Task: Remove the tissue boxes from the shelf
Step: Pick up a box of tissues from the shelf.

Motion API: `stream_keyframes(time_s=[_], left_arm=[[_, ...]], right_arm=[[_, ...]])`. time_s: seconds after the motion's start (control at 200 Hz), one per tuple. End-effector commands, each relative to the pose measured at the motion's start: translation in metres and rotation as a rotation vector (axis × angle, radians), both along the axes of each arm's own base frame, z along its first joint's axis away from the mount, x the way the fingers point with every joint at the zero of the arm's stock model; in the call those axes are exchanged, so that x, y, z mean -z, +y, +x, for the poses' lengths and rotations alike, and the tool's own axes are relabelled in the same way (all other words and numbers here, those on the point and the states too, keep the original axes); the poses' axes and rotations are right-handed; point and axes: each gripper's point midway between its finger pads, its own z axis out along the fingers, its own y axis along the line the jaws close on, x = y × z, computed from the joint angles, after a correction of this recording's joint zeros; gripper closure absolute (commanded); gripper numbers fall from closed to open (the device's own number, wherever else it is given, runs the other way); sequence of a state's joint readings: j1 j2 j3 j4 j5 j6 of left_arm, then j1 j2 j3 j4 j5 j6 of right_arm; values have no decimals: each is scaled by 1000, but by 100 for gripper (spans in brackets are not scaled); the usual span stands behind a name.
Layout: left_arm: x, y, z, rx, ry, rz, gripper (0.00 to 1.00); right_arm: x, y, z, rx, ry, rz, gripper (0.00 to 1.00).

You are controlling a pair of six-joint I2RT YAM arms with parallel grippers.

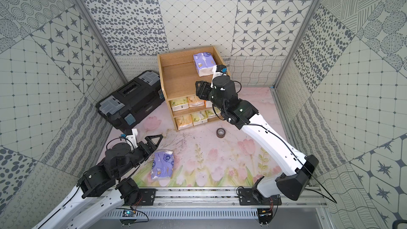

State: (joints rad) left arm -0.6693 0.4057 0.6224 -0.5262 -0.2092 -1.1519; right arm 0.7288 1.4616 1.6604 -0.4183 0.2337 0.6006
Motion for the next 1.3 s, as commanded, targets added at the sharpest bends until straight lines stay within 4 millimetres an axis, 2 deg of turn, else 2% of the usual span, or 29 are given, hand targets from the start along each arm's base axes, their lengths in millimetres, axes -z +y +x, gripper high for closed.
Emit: stream_keyframes(time_s=[0.0, 0.105, 0.185, 0.35, 0.525, 0.67, 0.806, 0.921, 0.996, 1.161, 1.296], left_arm=[[-14, 4, 10, -28, -92, 33, 5], [-21, 1, 14, -23, -132, 20, 5], [-23, 0, 15, -20, -144, 24, 5], [-21, -2, 15, -11, -152, 26, 5], [-14, 1, 14, -20, -147, 40, 5], [-11, 4, 14, -26, -143, 48, 5], [-10, 4, 14, -28, -140, 54, 5], [-8, 2, 14, -20, -134, 55, 5], [-9, 2, 14, -15, -134, 55, 5], [-9, 0, 13, -5, -128, 50, 5], [-9, -1, 13, -3, -127, 39, 5]], right_arm=[[-37, -1, 16, 22, -195, -129, 39], [-45, 10, 24, -17, -356, -302, 37], [-41, 19, 35, -46, -439, -437, 35], [-17, 38, 67, -95, -477, -648, 31], [-8, 39, 98, -36, -495, -798, 30], [-11, 34, 115, 9, -510, -871, 31], [-2, 33, 127, 26, -505, -941, 33], [6, 27, 135, 13, -477, -909, 44], [10, 21, 139, 19, -463, -904, 48], [21, 8, 149, 5, -418, -881, 50], [32, 7, 151, -23, -393, -864, 50]])
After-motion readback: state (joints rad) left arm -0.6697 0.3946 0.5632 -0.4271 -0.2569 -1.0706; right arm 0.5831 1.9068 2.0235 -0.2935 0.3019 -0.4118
